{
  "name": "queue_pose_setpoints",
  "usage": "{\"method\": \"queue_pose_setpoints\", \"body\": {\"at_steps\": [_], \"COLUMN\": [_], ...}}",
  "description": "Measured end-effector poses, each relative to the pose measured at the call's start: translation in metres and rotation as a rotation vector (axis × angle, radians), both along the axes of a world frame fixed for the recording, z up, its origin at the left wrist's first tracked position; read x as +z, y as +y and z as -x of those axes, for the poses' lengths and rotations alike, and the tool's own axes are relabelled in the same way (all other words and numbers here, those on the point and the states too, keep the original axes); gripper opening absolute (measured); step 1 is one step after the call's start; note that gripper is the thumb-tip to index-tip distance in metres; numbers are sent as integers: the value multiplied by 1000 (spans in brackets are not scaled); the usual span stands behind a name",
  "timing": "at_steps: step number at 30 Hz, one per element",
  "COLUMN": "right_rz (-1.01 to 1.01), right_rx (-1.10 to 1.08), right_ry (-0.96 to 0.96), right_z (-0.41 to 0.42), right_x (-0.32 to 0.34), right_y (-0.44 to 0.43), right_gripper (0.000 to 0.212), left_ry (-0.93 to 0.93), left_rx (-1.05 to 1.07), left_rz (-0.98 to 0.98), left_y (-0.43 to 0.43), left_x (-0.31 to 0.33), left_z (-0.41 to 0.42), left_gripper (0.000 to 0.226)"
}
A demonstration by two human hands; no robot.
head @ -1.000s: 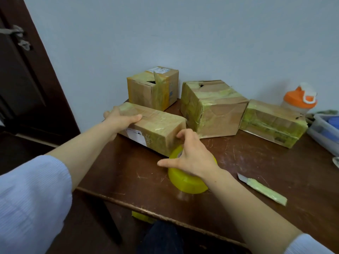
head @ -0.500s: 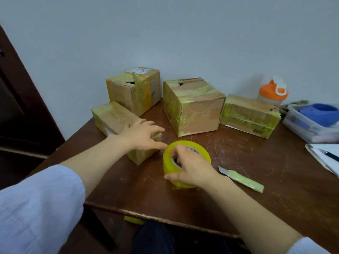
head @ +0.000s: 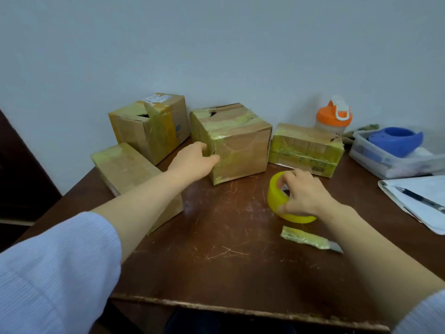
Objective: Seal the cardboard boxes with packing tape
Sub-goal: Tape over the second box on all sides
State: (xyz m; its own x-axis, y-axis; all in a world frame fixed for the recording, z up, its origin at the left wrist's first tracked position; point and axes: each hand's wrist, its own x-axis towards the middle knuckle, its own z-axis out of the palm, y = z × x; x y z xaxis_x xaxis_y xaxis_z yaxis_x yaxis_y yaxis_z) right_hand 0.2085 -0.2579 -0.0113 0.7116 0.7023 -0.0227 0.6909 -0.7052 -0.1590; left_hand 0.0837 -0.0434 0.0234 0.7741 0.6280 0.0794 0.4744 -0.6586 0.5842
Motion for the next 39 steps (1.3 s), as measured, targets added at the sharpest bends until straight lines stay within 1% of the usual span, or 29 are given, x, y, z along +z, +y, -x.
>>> {"method": "queue_pose_setpoints", "body": {"at_steps": [1,2,4,5,7,9,10,11,14,16,18,24,25,26,27,28,29,30,31,33,36,39], "right_rz": [-107,-277,-633,-729,-813,-865,-880,-887,-839,-767,-722,-587,-563,-532,-483,-407,-311,-215,-133,-21,-31,-26], "right_rx": [-13,-33,-93,-129,-186,-222,-234,-247,-265,-234,-181,-66,-53,-48,-43,-33,-17,0,14,39,63,13], "right_ry": [-46,-30,103,203,444,641,693,704,597,524,461,219,202,179,136,77,19,-22,-49,-104,-165,-151], "right_z": [-4,-6,-14,-19,-30,-38,-41,-43,-44,-35,-20,28,37,45,52,60,67,73,77,79,68,47], "right_x": [4,11,26,33,40,41,41,40,38,35,31,29,28,25,19,13,5,-3,-13,-32,-48,-46], "right_y": [6,15,37,48,69,83,87,90,88,80,70,25,15,4,-8,-19,-29,-38,-46,-55,-61,-60], "right_gripper": [50,46,43,47,64,74,75,76,72,64,59,62,61,59,53,43,31,22,18,21,32,39], "left_ry": [-46,-91,-188,-228,-273,-290,-293,-296,-331,-368,-362,-172,-142,-104,-65,-37,-20,3,36,99,105,54], "left_rx": [22,50,118,141,139,108,99,94,106,115,122,123,126,130,125,95,40,-28,-93,-180,-203,-189], "left_rz": [66,144,314,377,447,480,487,489,459,425,368,344,289,171,-10,-207,-363,-462,-526,-607,-647,-607], "left_y": [-2,-4,-5,-4,-2,-1,0,0,3,4,1,-17,-21,-27,-31,-36,-40,-45,-48,-51,-50,-46], "left_x": [2,4,6,6,7,5,4,3,1,-2,-4,-2,-1,0,-1,-2,-2,-2,-3,-6,-9,-7], "left_z": [-9,-18,-33,-40,-49,-53,-54,-54,-47,-38,-25,12,18,23,27,29,29,28,26,22,21,21], "left_gripper": [68,73,79,80,81,78,76,75,72,63,61,97,102,104,103,98,93,89,88,86,74,59]}}
